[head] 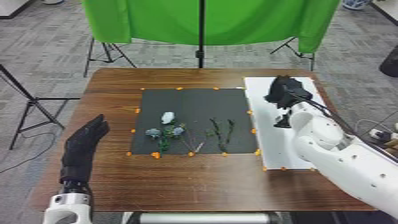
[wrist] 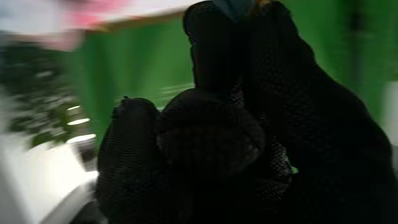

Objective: Arrange flowers

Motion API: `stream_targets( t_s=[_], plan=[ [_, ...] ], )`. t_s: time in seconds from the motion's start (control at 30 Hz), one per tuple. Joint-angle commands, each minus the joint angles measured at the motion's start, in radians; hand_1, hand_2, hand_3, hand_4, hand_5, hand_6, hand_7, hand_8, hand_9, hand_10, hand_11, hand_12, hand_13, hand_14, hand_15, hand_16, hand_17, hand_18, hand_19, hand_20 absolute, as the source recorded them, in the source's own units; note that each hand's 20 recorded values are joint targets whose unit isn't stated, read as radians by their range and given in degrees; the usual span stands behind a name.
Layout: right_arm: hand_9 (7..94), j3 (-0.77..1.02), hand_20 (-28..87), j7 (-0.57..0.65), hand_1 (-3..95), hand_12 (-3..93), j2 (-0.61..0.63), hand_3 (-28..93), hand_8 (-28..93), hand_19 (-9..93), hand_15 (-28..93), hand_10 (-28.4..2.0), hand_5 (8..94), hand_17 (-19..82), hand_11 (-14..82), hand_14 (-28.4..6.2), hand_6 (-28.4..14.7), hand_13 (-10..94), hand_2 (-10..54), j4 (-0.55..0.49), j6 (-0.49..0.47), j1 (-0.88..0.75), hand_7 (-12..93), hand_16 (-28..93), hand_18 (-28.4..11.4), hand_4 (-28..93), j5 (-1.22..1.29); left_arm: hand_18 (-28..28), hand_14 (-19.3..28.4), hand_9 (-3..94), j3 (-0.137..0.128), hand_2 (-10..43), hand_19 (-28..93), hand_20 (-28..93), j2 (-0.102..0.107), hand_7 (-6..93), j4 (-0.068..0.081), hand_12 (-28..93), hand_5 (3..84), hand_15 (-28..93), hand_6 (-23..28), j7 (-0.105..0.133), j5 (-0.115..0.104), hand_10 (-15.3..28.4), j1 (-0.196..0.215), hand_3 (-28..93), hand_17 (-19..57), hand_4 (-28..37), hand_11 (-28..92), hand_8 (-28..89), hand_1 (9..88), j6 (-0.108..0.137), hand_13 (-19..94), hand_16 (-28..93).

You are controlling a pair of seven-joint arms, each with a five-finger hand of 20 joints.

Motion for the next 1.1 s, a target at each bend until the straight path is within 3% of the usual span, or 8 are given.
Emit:
stream_targets(
  t_s=[0.03, 0.37, 0.93, 1.0, 1.1],
  plan=[
    [91.2, -0.128, 58, -0.129, 60.7, 37.6, -0.102, 54, 8, 93, 58, -8.3, 81.6, 67, 11.3, -1.6, 1.7, 93, -9.5, -0.104, -0.075, 0.096, 20, 34, -10.5, -19, 0.041, 13.1, 15.2, 40.8, 0.003, -0.8, 4, 19, -0.007, 10.3, 0.002, 14, 45.0, 15, 3.0, -0.013, 0.008, 11.7, 0.007, 67, 0.5, -26.8, 11, -5, 22.8, -0.015, 30, 5],
    [90.9, -0.278, 58, -0.165, 60.1, 37.8, -0.179, 54, 8, 93, 58, -8.4, 81.3, 67, 11.0, -1.6, 1.9, 93, -9.5, -0.075, -0.088, 0.151, 20, 35, -10.4, -18, 0.054, 13.1, 15.1, 40.8, 0.005, -0.8, 4, 19, -0.009, 10.4, 0.003, 14, 45.0, 14, 3.0, -0.015, 0.007, 11.7, 0.008, 66, 0.5, -26.6, 11, -5, 22.9, -0.014, 30, 5],
    [81.9, -0.280, 55, -0.176, 58.7, 30.9, -0.178, 43, 7, 93, 57, -11.5, 75.2, 66, 18.5, -1.8, 1.3, 92, -9.5, -0.076, -0.185, 0.139, 18, 35, -9.7, -13, 0.009, 13.1, 15.1, 40.8, 0.008, -0.9, 4, 19, -0.008, 10.3, 0.005, 14, 44.6, 15, 2.9, -0.017, 0.007, 11.8, 0.007, 67, 0.5, -26.0, 11, -5, 23.2, -0.015, 30, 5],
    [79.9, -0.267, 55, -0.175, 53.6, 28.8, -0.173, 53, 6, 93, 57, -11.9, 72.7, 66, 20.6, -1.9, 0.8, 92, -9.5, -0.084, -0.209, 0.135, 18, 35, -9.5, -18, 0.012, 13.1, 15.2, 40.8, 0.007, -1.0, 4, 19, -0.008, 10.2, 0.005, 14, 44.5, 15, 2.9, -0.019, 0.007, 11.7, 0.007, 67, 0.5, -25.8, 11, -5, 23.3, -0.017, 30, 5],
    [76.0, -0.235, 54, -0.166, 46.6, 24.0, -0.164, 64, -8, 93, 57, -12.5, 68.2, 66, 23.5, -1.8, 0.4, 91, -9.5, -0.098, -0.236, 0.127, 18, 35, -9.3, -22, 0.015, 13.1, 15.3, 40.8, 0.007, -1.1, 4, 19, -0.008, 10.3, 0.006, 14, 44.4, 15, 2.9, -0.017, 0.008, 11.8, 0.005, 66, 0.5, -25.4, 11, -5, 23.5, -0.015, 30, 5]
  ],
)
